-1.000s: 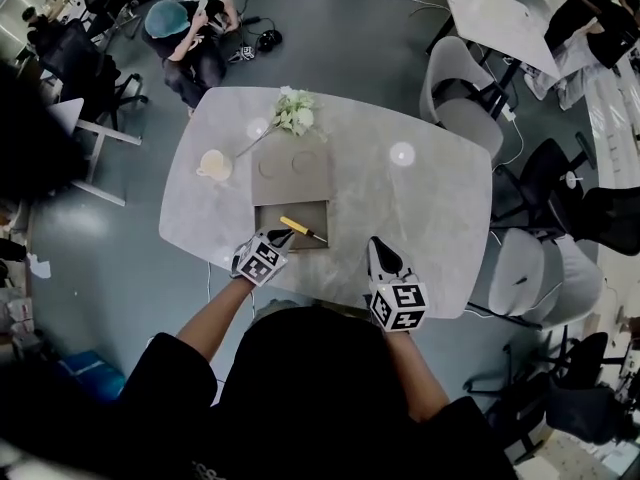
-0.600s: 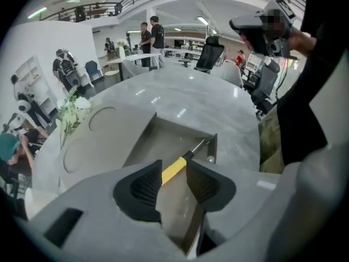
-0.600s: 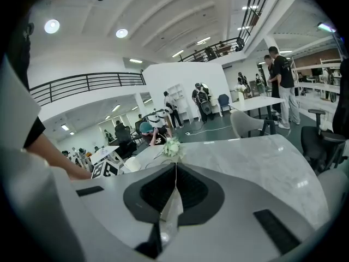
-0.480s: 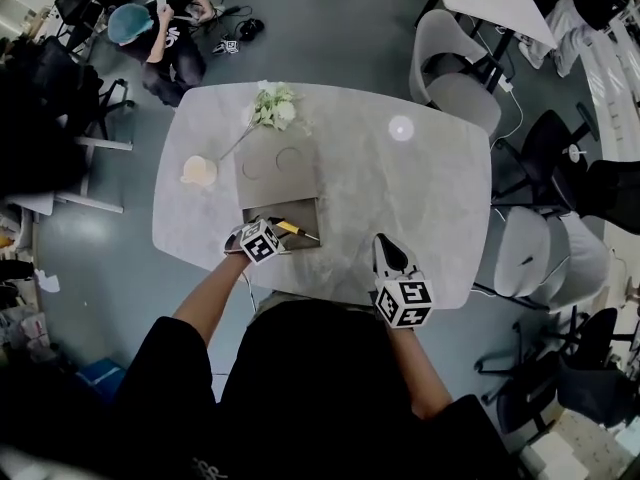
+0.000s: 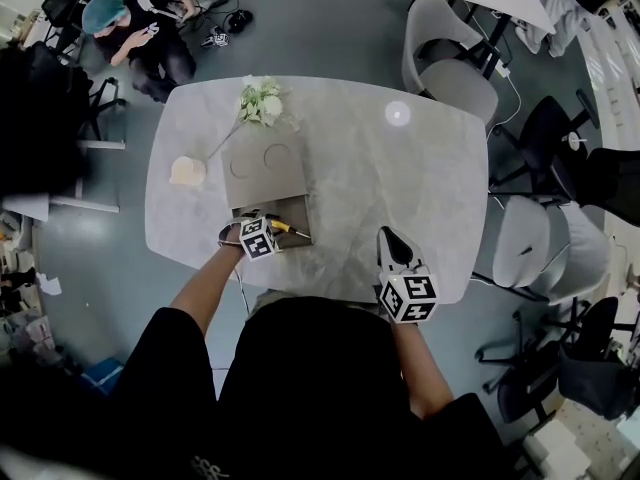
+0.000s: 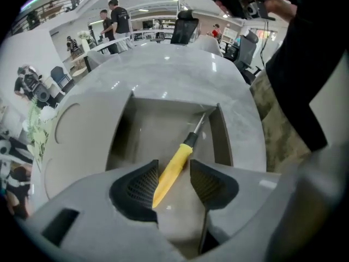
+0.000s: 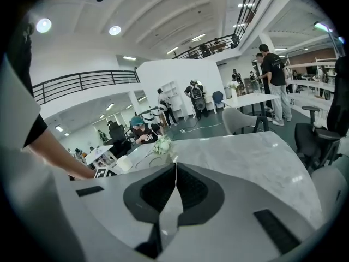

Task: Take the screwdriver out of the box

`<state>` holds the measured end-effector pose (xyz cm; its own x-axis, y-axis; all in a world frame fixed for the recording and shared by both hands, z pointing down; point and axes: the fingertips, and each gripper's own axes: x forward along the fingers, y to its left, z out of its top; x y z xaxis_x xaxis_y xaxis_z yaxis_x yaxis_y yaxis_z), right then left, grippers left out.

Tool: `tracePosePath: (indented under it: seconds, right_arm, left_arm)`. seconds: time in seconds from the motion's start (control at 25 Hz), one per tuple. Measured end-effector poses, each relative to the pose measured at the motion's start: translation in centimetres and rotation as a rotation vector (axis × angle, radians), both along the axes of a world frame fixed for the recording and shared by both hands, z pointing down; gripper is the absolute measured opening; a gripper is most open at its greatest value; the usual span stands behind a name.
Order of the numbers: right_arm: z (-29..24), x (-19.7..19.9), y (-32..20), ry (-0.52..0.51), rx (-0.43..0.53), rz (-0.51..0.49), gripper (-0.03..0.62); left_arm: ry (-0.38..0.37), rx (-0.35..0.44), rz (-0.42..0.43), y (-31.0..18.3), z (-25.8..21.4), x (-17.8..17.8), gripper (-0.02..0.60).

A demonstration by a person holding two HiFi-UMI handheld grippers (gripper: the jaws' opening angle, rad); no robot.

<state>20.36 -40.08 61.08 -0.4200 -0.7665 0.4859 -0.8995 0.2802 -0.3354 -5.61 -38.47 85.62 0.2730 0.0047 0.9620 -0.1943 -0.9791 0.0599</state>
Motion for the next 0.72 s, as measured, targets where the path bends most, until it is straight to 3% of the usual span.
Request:
tracePosePath:
  seconds: [0.16, 0.56, 0.72]
  right_arm:
    - [0.8, 1.6, 0.6, -0.019, -0.030, 0.047, 0.012]
    - [1.8, 3.2, 1.4, -0.044, -0.031, 0.102, 0.012]
    - [1.5, 3.5, 2.3, -0.054, -0.015, 0.133, 0.012]
  left_arm:
    - [-0.076, 0.011, 0.110, 0.5, 1.0, -0.2, 0.185]
    - [-0.102, 0.038, 0.169, 1.3, 1.2, 0.1, 0.114]
    - [-0.124, 0.061, 0.247, 1.7, 1.0, -0.2, 0.103]
